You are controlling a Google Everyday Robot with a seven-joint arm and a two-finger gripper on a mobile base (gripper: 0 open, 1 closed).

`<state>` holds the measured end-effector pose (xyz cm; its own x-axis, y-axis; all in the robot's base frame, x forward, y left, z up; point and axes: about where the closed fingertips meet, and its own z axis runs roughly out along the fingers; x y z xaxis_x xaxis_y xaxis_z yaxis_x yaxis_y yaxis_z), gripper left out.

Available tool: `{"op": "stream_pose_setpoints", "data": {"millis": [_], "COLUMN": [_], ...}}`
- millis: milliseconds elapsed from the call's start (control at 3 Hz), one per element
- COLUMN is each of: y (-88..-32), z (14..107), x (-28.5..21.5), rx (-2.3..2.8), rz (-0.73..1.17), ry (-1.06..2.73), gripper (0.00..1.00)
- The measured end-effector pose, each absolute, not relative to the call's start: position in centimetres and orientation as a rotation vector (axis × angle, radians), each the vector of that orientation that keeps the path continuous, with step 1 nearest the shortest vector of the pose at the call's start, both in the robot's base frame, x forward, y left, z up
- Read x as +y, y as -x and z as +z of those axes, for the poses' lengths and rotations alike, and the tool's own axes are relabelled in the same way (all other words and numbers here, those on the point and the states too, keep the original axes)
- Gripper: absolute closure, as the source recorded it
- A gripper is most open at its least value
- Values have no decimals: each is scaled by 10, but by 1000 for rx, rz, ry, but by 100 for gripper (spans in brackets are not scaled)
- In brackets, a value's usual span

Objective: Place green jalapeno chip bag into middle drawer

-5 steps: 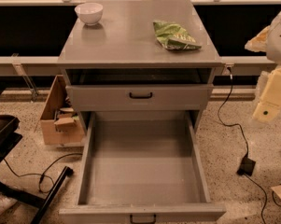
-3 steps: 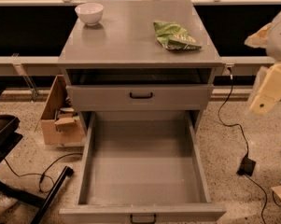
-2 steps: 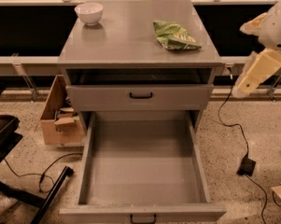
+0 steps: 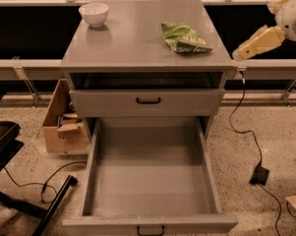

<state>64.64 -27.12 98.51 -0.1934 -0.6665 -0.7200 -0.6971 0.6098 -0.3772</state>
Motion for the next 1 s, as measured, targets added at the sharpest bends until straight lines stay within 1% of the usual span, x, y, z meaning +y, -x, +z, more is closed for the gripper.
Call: {"op": "stream_pose_setpoints", "data": {"millis": [333,667,1000], "y": [-709,-722,-786], "z": [996,991,965], "x": [-287,-281,-253], "rx": [1815,1814,1799], "rz": [54,63,126], "ry": [908,885,807], "gripper": [0,0,0]}}
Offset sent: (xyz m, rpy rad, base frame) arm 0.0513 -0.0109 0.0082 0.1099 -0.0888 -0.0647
